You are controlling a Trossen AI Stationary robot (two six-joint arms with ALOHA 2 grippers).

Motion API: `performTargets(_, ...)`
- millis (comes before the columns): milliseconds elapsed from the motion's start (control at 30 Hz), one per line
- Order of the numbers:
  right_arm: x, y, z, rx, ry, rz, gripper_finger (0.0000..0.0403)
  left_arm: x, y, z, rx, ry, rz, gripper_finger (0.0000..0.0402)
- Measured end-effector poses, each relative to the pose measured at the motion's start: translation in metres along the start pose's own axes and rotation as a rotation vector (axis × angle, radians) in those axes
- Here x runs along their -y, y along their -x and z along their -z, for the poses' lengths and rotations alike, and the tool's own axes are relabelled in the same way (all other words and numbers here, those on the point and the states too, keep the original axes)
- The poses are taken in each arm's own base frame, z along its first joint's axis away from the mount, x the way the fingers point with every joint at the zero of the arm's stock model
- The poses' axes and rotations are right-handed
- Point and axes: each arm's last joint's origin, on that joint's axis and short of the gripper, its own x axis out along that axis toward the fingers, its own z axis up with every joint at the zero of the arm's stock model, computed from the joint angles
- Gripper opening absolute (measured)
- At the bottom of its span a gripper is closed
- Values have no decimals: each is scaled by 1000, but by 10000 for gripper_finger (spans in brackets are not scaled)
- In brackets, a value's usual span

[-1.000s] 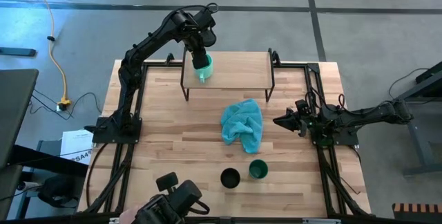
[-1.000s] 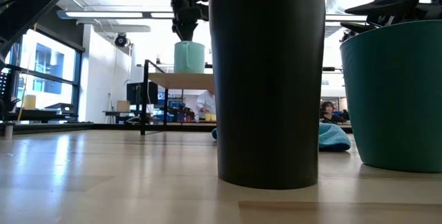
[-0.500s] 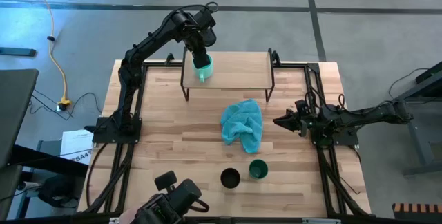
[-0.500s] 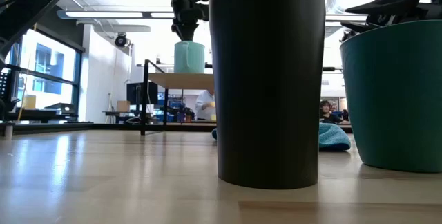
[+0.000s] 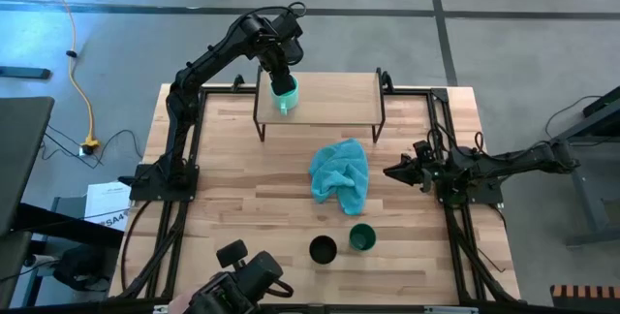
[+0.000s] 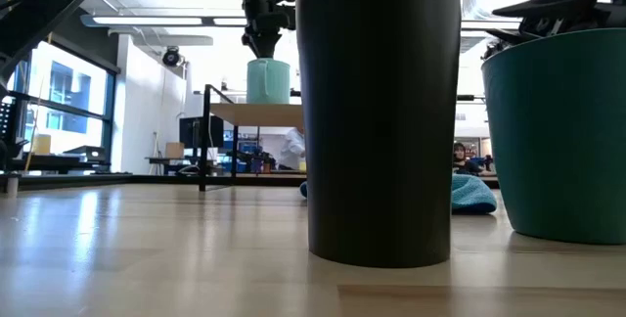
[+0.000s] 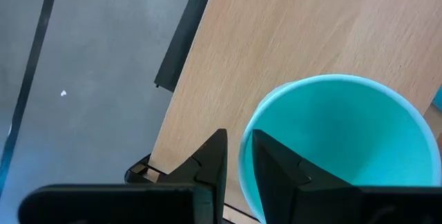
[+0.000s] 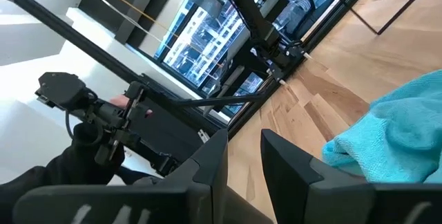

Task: Stack small to large cups/mugs on shelf
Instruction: Put the light blue mug on the shelf

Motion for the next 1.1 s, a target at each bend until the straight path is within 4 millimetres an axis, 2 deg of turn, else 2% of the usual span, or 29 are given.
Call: performTargets(1100,-1,0,1,-9,-2,-7,79,0,0,0,2,46,8,58)
